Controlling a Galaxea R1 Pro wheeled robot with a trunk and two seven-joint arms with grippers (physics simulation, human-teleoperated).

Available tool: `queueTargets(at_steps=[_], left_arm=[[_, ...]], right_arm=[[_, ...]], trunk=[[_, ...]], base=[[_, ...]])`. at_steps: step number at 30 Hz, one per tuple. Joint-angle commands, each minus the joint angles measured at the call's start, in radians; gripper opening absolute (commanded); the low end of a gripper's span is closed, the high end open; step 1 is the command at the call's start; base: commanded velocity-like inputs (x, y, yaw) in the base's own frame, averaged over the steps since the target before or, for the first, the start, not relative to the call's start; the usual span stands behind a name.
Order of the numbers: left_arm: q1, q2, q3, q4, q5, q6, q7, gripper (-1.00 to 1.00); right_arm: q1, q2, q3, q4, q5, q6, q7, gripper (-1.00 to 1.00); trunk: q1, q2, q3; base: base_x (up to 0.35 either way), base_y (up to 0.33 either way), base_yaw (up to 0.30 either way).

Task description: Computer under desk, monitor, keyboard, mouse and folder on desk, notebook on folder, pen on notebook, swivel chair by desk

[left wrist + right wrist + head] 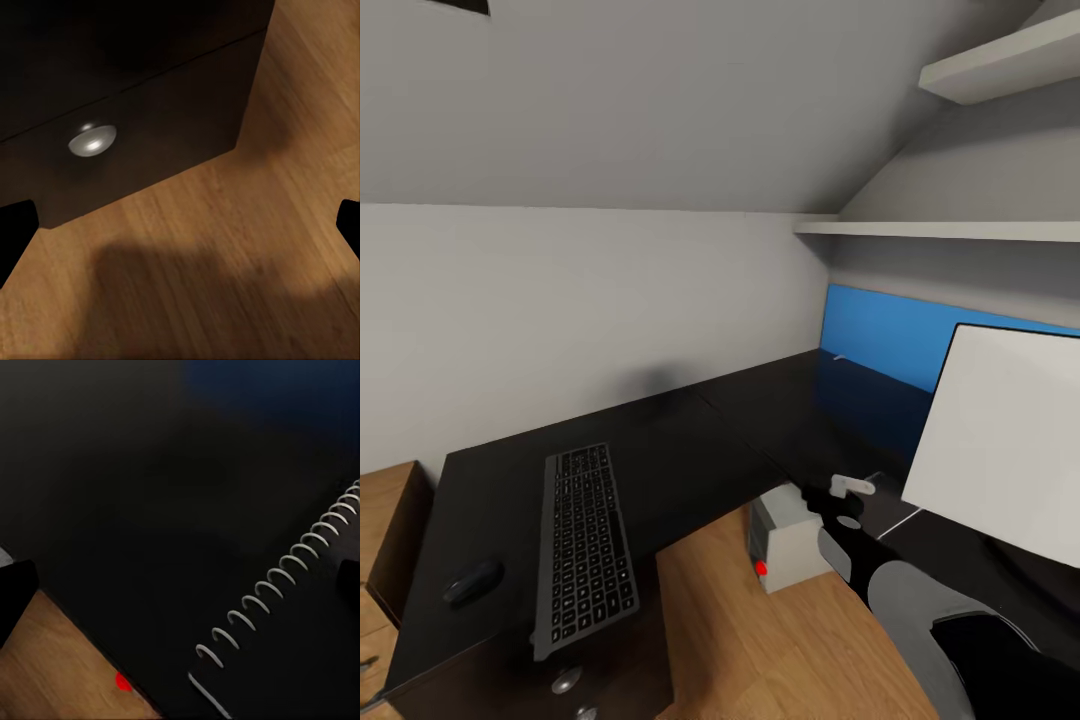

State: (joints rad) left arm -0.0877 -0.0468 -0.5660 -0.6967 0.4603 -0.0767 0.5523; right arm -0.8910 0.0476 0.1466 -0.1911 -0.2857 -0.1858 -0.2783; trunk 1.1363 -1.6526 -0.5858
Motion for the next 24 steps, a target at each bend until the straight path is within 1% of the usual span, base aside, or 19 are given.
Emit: queueTargets(at_steps=[1, 12, 18, 24], left_arm=[[-0.001, 0.001, -0.006, 0.000, 0.011, -0.008, 0.006, 1.00], [-0.001, 0.001, -0.006, 0.000, 0.011, -0.008, 0.006, 1.00], [-0.001, 0.001, -0.006, 0.000, 0.012, -0.008, 0.006, 1.00], [-0.001, 0.001, -0.006, 0.000, 0.011, -0.008, 0.006, 1.00]], right_arm=[[0.000, 0.000, -0.005, 0.016, -0.021, -0.004, -0.003, 1.00], [0.000, 0.000, -0.005, 0.016, -0.021, -0.004, -0.002, 1.00], [0.000, 0.000, -0.005, 0.016, -0.021, -0.004, 0.001, 1.00], [0.000, 0.000, -0.005, 0.016, -0.020, -0.004, 0.007, 1.00]], trunk=[[0.000, 0.000, -0.001], [0.000, 0.000, -0.001], [0.000, 0.000, -0.001], [0.000, 0.000, -0.001]], base=[[-0.038, 0.030, 0.000], [-0.015, 0.010, 0.000], [-0.115, 0.095, 0.000], [-0.037, 0.031, 0.000]])
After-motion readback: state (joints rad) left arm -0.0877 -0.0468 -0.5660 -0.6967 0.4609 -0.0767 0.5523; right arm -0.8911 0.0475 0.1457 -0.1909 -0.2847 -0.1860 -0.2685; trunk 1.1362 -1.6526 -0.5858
